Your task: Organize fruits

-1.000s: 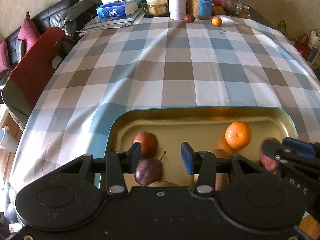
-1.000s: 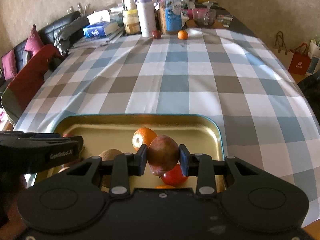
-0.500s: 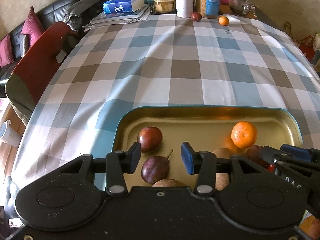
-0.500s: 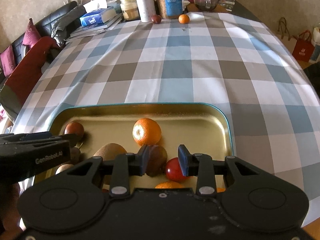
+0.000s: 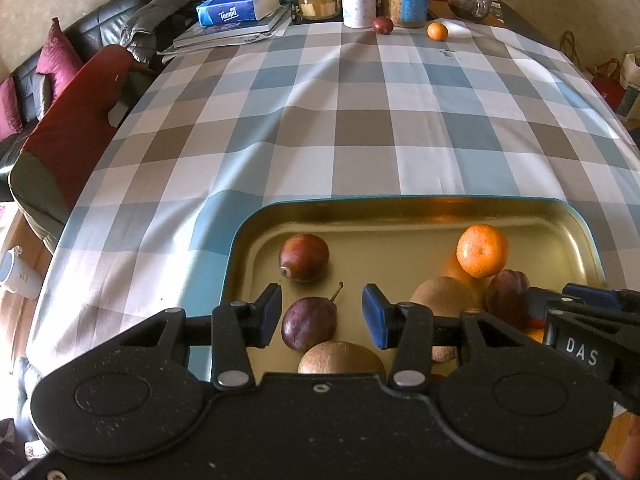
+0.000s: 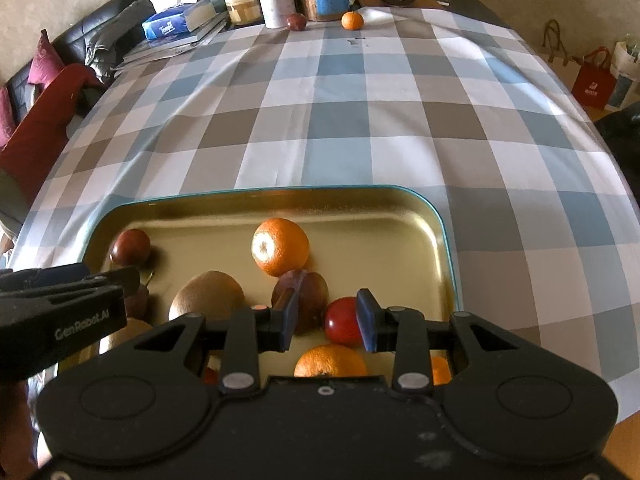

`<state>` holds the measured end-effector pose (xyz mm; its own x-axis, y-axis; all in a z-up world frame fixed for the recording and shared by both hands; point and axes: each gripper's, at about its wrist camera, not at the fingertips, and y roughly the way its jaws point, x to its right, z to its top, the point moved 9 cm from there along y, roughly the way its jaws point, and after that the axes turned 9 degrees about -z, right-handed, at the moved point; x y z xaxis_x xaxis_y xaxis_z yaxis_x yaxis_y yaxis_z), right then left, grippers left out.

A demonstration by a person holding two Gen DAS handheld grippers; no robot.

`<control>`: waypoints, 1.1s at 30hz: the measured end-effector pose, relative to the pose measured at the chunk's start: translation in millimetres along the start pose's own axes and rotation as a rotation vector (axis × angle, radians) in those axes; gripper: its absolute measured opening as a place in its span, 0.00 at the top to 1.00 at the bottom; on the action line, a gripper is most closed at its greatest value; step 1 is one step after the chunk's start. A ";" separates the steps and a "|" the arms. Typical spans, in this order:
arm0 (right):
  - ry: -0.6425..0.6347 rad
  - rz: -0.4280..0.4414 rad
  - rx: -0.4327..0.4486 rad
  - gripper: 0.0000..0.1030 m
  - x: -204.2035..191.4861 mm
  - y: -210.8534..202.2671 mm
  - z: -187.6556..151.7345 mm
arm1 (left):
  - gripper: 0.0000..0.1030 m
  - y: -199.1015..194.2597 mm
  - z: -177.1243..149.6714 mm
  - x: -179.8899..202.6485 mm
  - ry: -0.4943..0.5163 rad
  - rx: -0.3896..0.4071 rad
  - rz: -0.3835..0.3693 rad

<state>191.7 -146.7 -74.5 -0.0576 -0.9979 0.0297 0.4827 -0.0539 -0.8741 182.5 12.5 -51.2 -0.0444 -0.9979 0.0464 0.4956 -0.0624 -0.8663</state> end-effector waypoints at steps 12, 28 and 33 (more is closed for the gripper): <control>0.003 0.008 -0.020 0.66 -2.6 -5.7 -5.8 | 0.48 -5.9 -3.0 -1.0 0.005 -0.003 -0.008; -0.005 0.005 -0.039 0.66 -5.1 -7.0 -8.8 | 0.48 -7.1 -6.2 0.7 0.010 -0.011 -0.020; -0.005 -0.001 -0.046 0.66 -5.2 -5.3 -10.0 | 0.48 -6.0 -5.3 3.6 0.012 -0.017 -0.030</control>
<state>180.7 -140.9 -74.9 -0.0531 -0.9980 0.0329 0.4420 -0.0531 -0.8954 174.7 9.4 -48.5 -0.0695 -0.9953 0.0671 0.4787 -0.0923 -0.8731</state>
